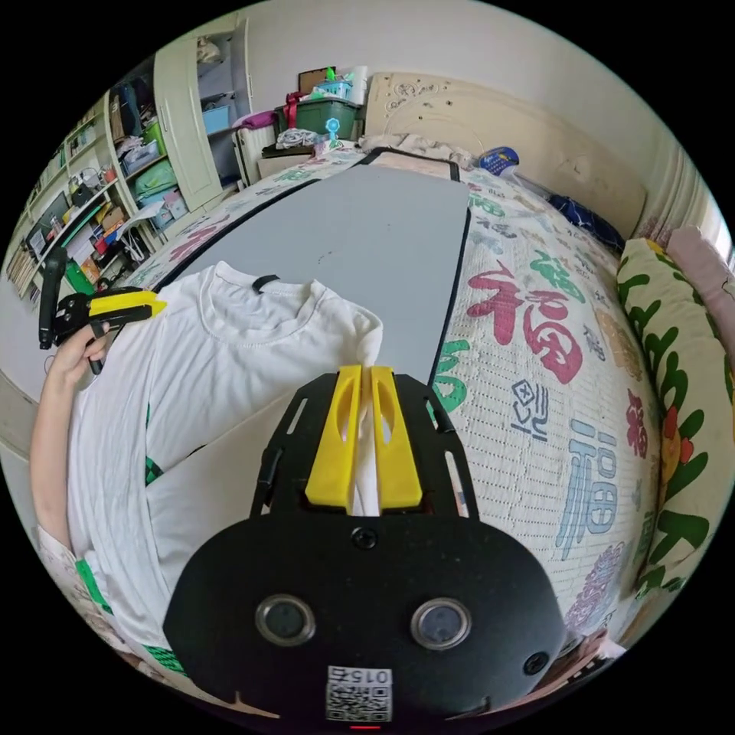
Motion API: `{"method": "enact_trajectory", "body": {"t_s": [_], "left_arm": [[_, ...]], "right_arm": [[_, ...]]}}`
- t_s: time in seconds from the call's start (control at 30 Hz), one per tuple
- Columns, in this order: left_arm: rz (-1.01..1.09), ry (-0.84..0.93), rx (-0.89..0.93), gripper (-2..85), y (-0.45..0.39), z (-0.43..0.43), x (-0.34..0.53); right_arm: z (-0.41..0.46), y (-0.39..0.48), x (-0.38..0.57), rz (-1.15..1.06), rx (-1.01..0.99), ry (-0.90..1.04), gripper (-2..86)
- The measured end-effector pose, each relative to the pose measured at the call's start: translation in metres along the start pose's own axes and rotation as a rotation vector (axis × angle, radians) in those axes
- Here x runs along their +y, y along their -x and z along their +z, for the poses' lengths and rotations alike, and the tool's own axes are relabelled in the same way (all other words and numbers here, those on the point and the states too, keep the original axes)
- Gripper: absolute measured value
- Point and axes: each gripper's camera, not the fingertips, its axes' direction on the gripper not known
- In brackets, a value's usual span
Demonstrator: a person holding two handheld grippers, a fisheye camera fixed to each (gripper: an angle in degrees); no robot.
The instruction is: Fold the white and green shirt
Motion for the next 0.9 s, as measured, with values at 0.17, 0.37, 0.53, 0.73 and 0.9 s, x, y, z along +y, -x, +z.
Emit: {"method": "enact_trajectory", "body": {"t_s": [0.17, 0.37, 0.53, 0.73, 0.9], "left_arm": [[0.040, -0.216, -0.026, 1.2, -0.027, -0.098, 0.049], [0.163, -0.510, 0.052, 1.0, -0.079, -0.280, 0.198], [0.295, -0.486, 0.207, 1.0, -0.156, -0.347, 0.372], [0.341, -0.296, 0.048, 0.6, -0.222, -0.368, 0.454], [0.369, -0.326, -0.009, 0.9, -0.245, -0.400, 0.468]], "right_arm": [[-0.113, 0.025, 0.068, -0.043, -0.006, -0.180, 1.6], [-0.290, 0.079, 0.239, -0.197, -0.080, -0.407, 1.3], [-0.366, 0.125, 0.429, -0.319, -0.240, -0.393, 1.1], [-0.354, 0.165, 0.531, -0.316, -0.246, -0.182, 0.1], [-0.377, 0.176, 0.561, -0.270, -0.222, -0.202, -0.5]]}}
